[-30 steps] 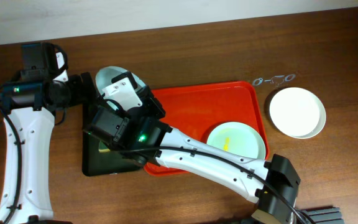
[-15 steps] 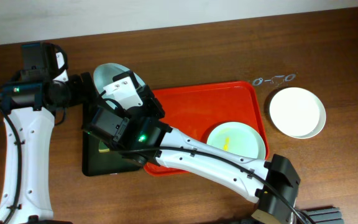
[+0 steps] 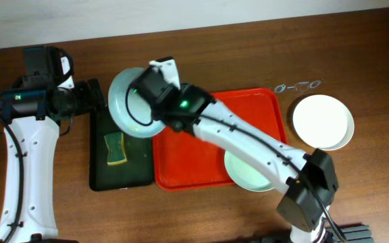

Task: Clean dirty plates on tray and stack at the side
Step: 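Lift the pale blue plate off the red tray with right gripper, then carry the plate right and lower it onto the white plate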

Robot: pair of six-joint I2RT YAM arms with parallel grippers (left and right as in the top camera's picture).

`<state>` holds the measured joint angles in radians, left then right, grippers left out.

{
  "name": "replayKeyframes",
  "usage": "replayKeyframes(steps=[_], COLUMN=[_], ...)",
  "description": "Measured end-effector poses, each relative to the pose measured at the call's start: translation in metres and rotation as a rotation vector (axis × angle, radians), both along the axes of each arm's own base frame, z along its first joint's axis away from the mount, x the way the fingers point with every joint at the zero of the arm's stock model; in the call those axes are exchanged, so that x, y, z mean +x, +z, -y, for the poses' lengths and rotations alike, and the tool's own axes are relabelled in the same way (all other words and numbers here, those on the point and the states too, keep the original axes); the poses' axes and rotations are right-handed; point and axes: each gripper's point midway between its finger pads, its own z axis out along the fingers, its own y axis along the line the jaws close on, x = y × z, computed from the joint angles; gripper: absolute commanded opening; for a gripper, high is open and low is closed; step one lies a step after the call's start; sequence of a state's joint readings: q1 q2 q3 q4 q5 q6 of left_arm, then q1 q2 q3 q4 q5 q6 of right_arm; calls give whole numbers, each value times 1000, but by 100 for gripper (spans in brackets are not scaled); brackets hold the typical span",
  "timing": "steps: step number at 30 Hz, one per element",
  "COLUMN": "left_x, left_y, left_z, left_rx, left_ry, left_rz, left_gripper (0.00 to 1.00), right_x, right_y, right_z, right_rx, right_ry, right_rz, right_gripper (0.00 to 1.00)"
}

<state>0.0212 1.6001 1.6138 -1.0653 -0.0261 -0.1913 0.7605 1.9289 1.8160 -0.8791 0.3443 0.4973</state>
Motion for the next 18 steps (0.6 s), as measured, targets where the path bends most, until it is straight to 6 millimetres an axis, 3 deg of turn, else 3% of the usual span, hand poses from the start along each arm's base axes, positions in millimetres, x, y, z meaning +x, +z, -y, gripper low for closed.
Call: replayKeyframes(steps=[4, 10, 18], left_x=[0, 0, 0], left_y=[0, 0, 0], left_z=[0, 0, 0], left_rx=[1, 0, 0], left_ry=[0, 0, 0], left_rz=[0, 0, 0], left_gripper=[99, 99, 99], right_x=[5, 22, 32], right_y=[-15, -29, -36], right_z=[21, 111, 204], right_rx=[144, 177, 216], right_ry=[6, -178, -387], right_rz=[-185, -334, -407], right_gripper=[4, 4, 4])
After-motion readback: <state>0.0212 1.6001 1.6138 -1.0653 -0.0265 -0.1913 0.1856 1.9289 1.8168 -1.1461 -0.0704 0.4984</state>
